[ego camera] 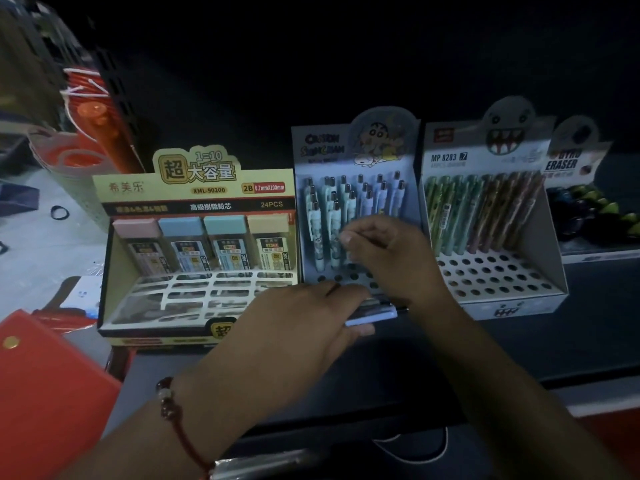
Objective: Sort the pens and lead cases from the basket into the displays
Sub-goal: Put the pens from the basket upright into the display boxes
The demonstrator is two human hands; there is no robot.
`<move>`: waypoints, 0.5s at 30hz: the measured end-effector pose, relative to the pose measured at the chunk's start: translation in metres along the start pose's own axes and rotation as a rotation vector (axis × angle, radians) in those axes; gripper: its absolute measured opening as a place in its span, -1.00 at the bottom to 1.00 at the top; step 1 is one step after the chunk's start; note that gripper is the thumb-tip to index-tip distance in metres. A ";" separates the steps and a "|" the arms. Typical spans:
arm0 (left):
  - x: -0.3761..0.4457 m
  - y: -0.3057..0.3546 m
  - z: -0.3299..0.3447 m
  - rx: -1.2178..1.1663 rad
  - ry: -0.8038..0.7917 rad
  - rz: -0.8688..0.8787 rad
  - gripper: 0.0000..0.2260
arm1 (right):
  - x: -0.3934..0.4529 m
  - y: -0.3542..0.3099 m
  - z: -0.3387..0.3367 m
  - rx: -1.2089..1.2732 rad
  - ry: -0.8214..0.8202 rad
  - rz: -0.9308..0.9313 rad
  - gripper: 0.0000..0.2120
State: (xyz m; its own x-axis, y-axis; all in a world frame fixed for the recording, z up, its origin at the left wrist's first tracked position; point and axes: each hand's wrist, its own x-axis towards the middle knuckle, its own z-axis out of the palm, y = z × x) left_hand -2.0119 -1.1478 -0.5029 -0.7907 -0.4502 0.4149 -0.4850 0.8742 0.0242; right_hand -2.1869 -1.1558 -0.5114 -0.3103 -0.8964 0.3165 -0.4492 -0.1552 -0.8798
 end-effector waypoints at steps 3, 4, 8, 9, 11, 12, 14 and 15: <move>0.000 -0.003 -0.001 0.002 0.016 -0.043 -0.63 | -0.011 -0.005 -0.012 0.078 0.016 0.063 -0.90; 0.001 -0.003 -0.002 -0.001 0.024 -0.062 -0.62 | -0.016 -0.009 -0.018 0.101 0.019 0.068 -0.84; 0.004 -0.003 -0.003 0.019 0.048 -0.091 -0.58 | -0.034 -0.025 -0.044 0.095 -0.098 0.068 -0.68; 0.004 -0.002 -0.003 0.030 0.050 -0.092 -0.59 | -0.039 -0.028 -0.050 0.092 -0.164 0.071 -0.68; 0.005 0.000 -0.002 0.061 0.058 -0.087 -0.67 | -0.048 -0.031 -0.057 0.090 -0.267 0.070 -0.74; 0.004 0.001 0.000 0.072 0.056 -0.081 -0.71 | -0.052 -0.031 -0.059 0.095 -0.292 0.062 -0.76; 0.004 0.004 0.004 0.083 0.043 -0.072 -0.69 | -0.059 -0.030 -0.062 0.126 -0.293 0.055 -0.76; 0.004 0.005 0.006 0.086 0.042 -0.070 -0.68 | -0.063 -0.029 -0.065 0.144 -0.288 0.060 -0.75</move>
State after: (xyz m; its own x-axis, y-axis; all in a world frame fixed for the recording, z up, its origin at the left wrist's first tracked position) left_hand -2.0199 -1.1461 -0.5063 -0.7380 -0.5002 0.4529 -0.5704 0.8210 -0.0227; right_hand -2.2085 -1.0680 -0.4830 -0.0731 -0.9832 0.1675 -0.3075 -0.1375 -0.9416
